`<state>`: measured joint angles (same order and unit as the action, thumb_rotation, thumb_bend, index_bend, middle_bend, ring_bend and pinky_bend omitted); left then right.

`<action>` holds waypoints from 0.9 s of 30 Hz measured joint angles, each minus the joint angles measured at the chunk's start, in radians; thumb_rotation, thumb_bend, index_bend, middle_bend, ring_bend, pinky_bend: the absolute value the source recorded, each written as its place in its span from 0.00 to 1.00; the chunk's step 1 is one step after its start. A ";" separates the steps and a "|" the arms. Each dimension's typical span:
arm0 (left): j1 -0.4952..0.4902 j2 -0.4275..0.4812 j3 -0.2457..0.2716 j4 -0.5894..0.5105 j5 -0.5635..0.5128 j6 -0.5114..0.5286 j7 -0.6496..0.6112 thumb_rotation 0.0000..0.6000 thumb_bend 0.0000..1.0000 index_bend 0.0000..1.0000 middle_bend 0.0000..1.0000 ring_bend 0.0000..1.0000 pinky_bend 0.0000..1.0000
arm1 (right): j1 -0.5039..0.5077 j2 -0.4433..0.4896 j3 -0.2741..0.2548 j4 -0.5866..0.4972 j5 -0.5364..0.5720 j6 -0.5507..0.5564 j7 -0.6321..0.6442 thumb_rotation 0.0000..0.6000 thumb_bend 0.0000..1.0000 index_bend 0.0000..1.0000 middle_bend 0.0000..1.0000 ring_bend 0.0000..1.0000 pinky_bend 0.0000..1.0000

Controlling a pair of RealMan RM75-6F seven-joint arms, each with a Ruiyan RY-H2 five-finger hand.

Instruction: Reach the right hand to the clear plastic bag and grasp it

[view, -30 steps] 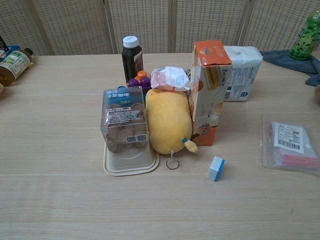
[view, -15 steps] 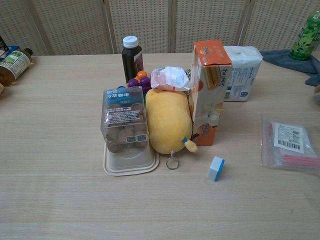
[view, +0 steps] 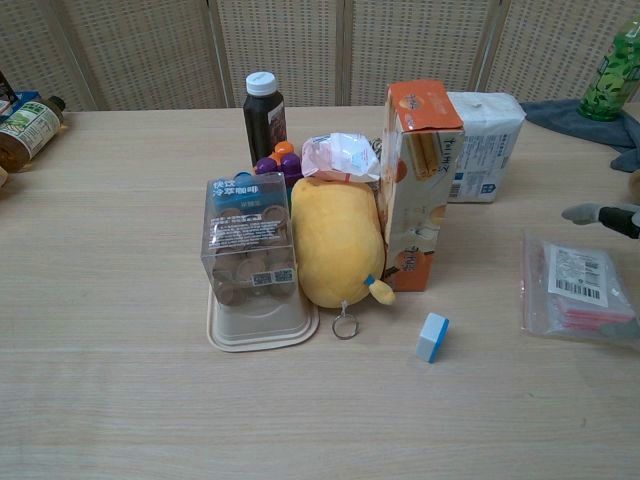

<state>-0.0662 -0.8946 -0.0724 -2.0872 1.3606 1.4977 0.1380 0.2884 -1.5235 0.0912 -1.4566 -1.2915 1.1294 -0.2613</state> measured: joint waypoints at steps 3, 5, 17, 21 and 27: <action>0.000 0.001 -0.002 0.001 -0.002 0.000 -0.002 1.00 0.00 0.17 0.00 0.00 0.00 | 0.012 -0.022 0.008 0.026 0.023 -0.013 -0.011 1.00 0.02 0.00 0.00 0.00 0.00; 0.000 0.002 -0.002 0.002 -0.004 -0.001 -0.003 1.00 0.00 0.17 0.00 0.00 0.00 | 0.018 -0.035 0.010 0.045 0.030 -0.017 -0.013 1.00 0.02 0.00 0.00 0.00 0.00; -0.002 0.000 0.000 0.003 -0.006 -0.005 0.001 1.00 0.00 0.17 0.00 0.00 0.00 | 0.030 -0.072 0.012 0.120 0.053 -0.030 0.012 1.00 0.02 0.00 0.00 0.00 0.00; -0.002 -0.002 0.001 0.004 -0.005 -0.005 0.004 1.00 0.00 0.17 0.00 0.00 0.00 | 0.031 -0.073 0.011 0.135 0.049 -0.026 0.022 1.00 0.03 0.00 0.00 0.00 0.04; -0.002 -0.005 0.002 0.004 -0.005 -0.005 0.009 1.00 0.00 0.17 0.00 0.00 0.00 | 0.030 -0.075 0.009 0.158 0.041 -0.023 0.056 1.00 0.02 0.17 0.23 0.20 0.31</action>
<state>-0.0685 -0.8996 -0.0703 -2.0832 1.3560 1.4923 0.1468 0.3183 -1.5986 0.0997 -1.2984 -1.2502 1.1069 -0.2053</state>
